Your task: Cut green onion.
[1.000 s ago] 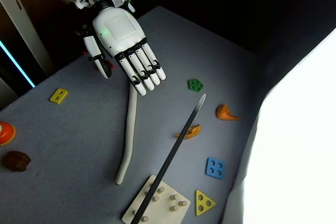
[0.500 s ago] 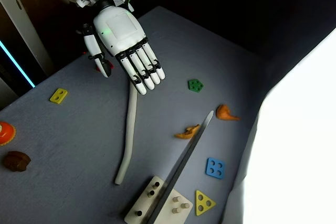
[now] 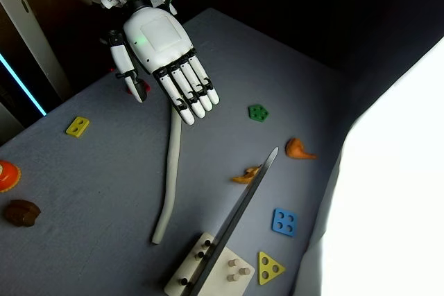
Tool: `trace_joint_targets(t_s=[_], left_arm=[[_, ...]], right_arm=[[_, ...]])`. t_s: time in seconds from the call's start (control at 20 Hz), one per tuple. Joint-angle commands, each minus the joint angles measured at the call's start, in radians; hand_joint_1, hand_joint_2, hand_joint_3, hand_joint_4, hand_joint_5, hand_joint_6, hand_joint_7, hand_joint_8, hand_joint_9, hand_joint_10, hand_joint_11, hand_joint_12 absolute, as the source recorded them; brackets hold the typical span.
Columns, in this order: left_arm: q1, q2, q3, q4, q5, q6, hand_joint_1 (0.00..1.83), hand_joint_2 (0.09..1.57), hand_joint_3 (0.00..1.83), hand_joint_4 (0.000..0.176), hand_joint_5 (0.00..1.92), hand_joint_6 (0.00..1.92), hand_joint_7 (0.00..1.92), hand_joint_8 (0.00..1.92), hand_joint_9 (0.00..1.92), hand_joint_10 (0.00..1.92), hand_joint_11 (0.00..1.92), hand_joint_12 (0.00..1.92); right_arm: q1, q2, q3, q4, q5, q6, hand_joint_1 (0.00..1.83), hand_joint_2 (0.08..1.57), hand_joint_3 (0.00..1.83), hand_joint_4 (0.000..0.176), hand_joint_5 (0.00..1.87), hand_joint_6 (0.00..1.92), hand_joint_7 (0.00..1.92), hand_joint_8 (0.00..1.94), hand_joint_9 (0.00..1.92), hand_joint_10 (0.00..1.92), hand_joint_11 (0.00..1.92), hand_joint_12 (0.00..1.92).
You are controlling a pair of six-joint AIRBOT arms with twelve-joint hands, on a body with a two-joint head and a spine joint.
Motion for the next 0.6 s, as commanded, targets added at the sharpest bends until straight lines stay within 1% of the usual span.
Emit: trace_joint_targets(t_s=[0.0,0.05,0.2,0.25,0.3,0.45,0.5,0.55], left_arm=[[-0.012,0.001,-0.003,0.082,0.023,0.001,0.39,1.38,0.00,0.000,0.03,0.00,0.04,0.00,0.02,0.00,0.00,0.04],[-0.012,0.001,-0.004,0.083,0.023,0.001,0.35,1.39,0.00,0.000,0.03,0.00,0.03,0.00,0.02,0.00,0.00,0.03],[-0.012,0.001,-0.006,0.083,0.023,0.001,0.35,1.38,0.00,0.000,0.04,0.00,0.03,0.00,0.01,0.00,0.00,0.05],[-0.012,0.001,-0.006,0.083,0.023,0.001,0.36,1.38,0.00,0.000,0.05,0.00,0.04,0.00,0.03,0.00,0.00,0.12],[-0.012,0.001,-0.006,0.083,0.023,0.001,0.35,1.39,0.00,0.000,0.04,0.00,0.04,0.00,0.02,0.00,0.00,0.14],[-0.013,0.001,-0.006,0.083,0.024,0.001,0.37,1.38,0.00,0.000,0.05,0.00,0.04,0.00,0.01,0.00,0.00,0.07],[-0.013,0.001,-0.006,0.083,0.024,0.001,0.39,1.38,0.00,0.000,0.06,0.00,0.04,0.00,0.02,0.00,0.00,0.09],[-0.013,0.001,-0.006,0.083,0.024,0.001,0.36,1.39,0.00,0.000,0.05,0.00,0.03,0.00,0.02,0.00,0.00,0.09]], right_arm=[[0.005,0.006,0.010,0.039,0.133,0.013,1.54,0.86,0.61,0.176,1.33,1.92,1.54,1.94,1.61,1.92,1.66,1.92],[0.003,0.003,0.010,0.038,0.132,0.013,1.54,0.85,0.61,0.176,1.32,1.92,1.54,1.94,1.61,1.92,1.66,1.92],[-0.003,-0.002,0.011,0.032,0.136,0.010,1.58,0.85,0.61,0.176,1.33,1.92,1.57,1.94,1.63,1.92,1.67,1.92],[-0.003,-0.003,0.011,0.032,0.136,0.010,1.59,0.85,0.61,0.176,1.34,1.92,1.57,1.94,1.63,1.92,1.67,1.92],[-0.003,-0.004,0.011,0.032,0.136,0.009,1.58,0.85,0.62,0.176,1.34,1.92,1.57,1.94,1.63,1.92,1.67,1.92],[-0.010,-0.007,0.011,0.032,0.136,0.002,1.58,0.85,0.61,0.176,1.34,1.92,1.55,1.94,1.62,1.92,1.66,1.92],[-0.014,-0.008,0.011,0.032,0.136,-0.001,1.58,0.85,0.62,0.176,1.35,1.92,1.56,1.94,1.62,1.92,1.66,1.92],[-0.018,-0.008,0.011,0.032,0.136,-0.001,1.58,0.85,0.62,0.176,1.35,1.92,1.56,1.94,1.62,1.92,1.66,1.92]])
